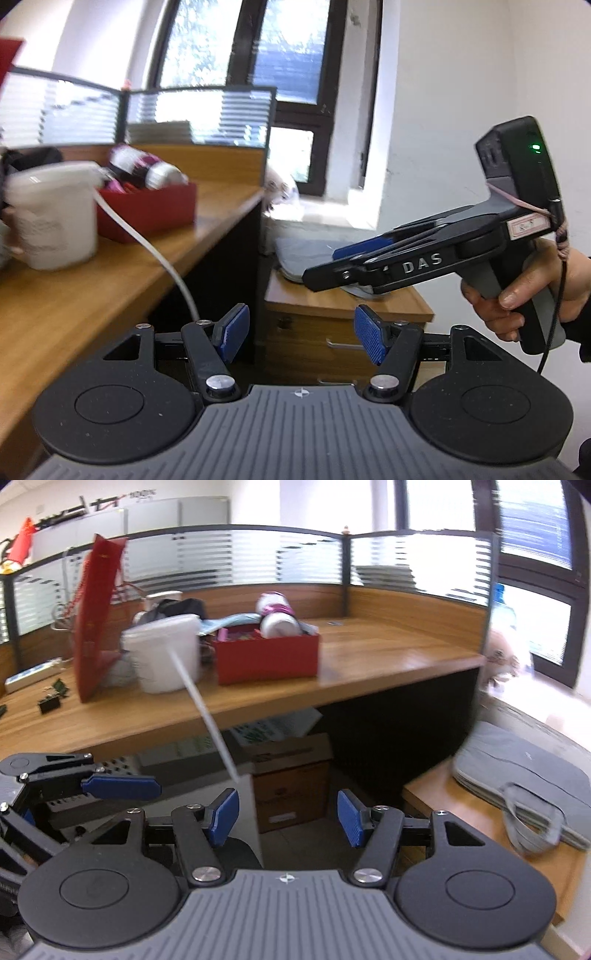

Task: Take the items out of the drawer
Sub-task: 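Turn both open tools away from the desk back toward the cabinet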

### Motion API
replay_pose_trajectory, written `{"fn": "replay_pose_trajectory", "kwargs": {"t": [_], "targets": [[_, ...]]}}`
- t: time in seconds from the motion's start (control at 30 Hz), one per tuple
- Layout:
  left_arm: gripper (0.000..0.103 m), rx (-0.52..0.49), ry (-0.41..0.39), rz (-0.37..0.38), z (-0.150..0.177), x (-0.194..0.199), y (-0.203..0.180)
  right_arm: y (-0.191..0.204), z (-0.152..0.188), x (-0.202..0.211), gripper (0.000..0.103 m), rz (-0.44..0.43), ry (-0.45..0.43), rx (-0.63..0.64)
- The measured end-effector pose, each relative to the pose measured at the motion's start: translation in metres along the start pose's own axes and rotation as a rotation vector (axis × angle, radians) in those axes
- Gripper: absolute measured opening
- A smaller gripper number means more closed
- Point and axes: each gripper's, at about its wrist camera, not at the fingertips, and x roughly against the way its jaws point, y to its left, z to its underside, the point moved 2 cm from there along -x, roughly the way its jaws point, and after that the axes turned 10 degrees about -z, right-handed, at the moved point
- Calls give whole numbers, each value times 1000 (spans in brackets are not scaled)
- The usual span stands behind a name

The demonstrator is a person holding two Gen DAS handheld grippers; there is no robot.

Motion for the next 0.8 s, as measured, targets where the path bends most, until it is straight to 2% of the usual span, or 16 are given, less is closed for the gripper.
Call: {"fn": "replay_pose_trajectory", "kwargs": {"t": [0.27,0.4,0.53,0.63,0.7,0.8], "targets": [[71,-4,38,61,11,-43,-18,-27,38,12,74,118,-8,-55],[71,-24,61,92,22,-66,-28,-39,61,14,83,154,-20,-92],[71,-42,81,120,34,-87,-39,-50,83,12,85,192,-17,-135],[74,-42,93,132,42,-102,-43,-57,98,12,88,229,-20,-155],[75,-43,106,135,46,-111,-45,-62,107,10,94,259,-26,-168],[77,-44,121,139,53,-125,-48,-71,122,9,96,295,-42,-201]]}}
